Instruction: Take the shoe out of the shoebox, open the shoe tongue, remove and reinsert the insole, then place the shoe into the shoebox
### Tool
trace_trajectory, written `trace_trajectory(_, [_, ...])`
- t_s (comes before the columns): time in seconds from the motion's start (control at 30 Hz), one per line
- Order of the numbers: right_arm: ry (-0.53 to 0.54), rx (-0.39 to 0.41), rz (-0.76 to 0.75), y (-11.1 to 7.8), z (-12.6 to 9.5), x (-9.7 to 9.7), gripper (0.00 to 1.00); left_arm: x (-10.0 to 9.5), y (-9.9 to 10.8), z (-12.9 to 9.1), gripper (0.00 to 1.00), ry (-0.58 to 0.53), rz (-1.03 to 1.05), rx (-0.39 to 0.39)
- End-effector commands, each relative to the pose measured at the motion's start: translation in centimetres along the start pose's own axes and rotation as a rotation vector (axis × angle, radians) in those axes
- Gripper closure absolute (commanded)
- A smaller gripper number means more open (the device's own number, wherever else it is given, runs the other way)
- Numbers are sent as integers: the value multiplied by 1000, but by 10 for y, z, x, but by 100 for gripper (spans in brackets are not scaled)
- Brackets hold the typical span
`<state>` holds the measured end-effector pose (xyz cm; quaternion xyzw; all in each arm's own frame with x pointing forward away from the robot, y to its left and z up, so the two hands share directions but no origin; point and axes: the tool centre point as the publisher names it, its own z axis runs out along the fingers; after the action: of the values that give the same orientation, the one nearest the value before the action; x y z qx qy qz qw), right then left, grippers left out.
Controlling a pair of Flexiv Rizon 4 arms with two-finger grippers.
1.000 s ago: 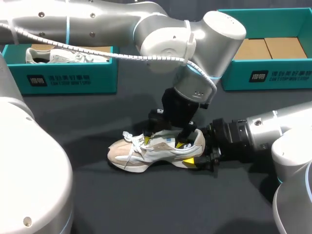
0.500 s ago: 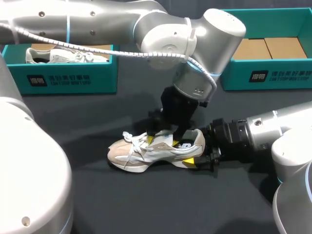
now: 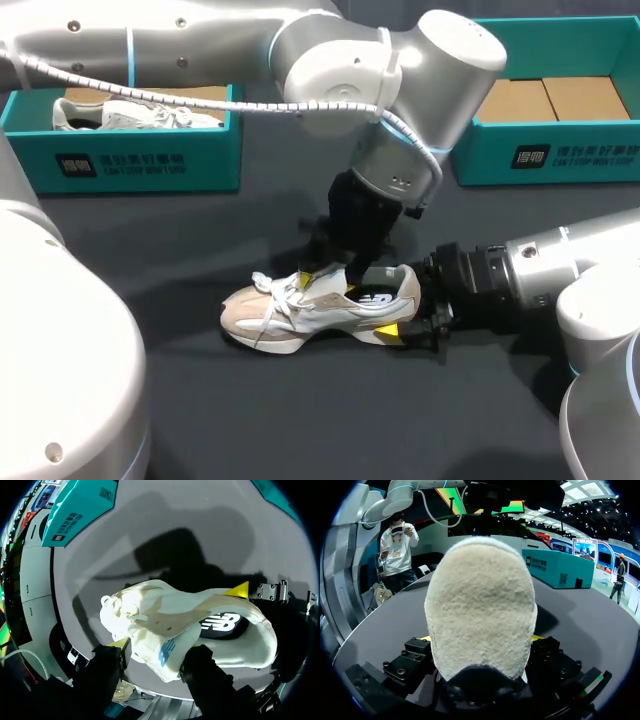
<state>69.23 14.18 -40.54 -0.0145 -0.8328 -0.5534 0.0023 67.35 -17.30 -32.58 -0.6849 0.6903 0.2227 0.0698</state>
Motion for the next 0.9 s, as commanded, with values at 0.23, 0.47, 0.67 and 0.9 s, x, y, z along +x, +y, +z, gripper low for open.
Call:
trace_trajectory(0.23, [-1,5,1,0,4,0,100,4,-12,-12,51,-36,105,-34])
trace_trajectory(0.47, [-1,5,1,0,4,0,100,4,-8,-17,76,-48,145,-27])
trace_trajectory(0.67, [-1,5,1,0,4,0,100,-2,-2,-18,89,-44,152,-20])
trace_trajectory(0.9, [-1,5,1,0,4,0,100,-16,6,-16,100,27,99,-8])
